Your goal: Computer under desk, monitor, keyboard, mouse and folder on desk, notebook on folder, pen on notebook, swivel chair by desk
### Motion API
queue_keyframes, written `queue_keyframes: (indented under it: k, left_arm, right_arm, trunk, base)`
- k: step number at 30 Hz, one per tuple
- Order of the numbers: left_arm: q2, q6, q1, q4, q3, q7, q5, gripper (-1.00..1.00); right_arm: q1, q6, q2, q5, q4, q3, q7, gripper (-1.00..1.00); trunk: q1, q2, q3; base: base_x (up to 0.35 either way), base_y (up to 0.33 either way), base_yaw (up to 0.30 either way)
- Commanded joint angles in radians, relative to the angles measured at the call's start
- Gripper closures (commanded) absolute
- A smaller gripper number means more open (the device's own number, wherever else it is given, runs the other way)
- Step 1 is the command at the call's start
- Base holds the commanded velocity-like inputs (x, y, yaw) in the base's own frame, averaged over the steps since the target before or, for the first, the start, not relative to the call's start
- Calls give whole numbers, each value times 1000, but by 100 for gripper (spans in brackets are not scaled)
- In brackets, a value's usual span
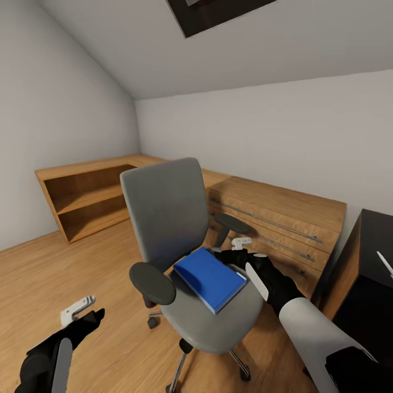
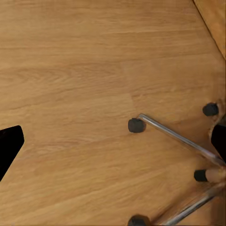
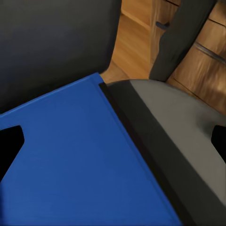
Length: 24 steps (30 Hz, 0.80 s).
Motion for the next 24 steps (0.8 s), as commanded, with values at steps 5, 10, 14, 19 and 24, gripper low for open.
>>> queue_keyframes:
  k: [5,10,14,19,24]
  left_arm:
    - [-2,27,-53,116,-20,4,72,-100]
    - [1,-70,-59,163,-26,1,77,-100]
    - [1,-105,-59,162,-29,0,77,-100]
    - [0,-109,-59,140,-29,1,76,-100]
    - [0,-110,-59,134,-29,2,75,-100]
  right_arm:
    - [-1,5,-3,-4,-2,0,0,-100]
    - [-1,5,-6,-4,-3,-1,3,-100]
    - [-1,4,-7,-2,-2,0,2,-100]
    - [-1,3,-7,-2,-1,0,2,-100]
    - [-1,4,-7,-2,-1,0,3,-100]
  trunk:
    - [19,-36,-17]
    - [38,-71,-33]
    - [54,-99,-45]
    - [73,-134,-61]
    - [92,-169,-76]
  base:
    - [0,0,0]
    - [0,0,0]
    - [0,0,0]
    - [0,0,0]
    - [0,0,0]
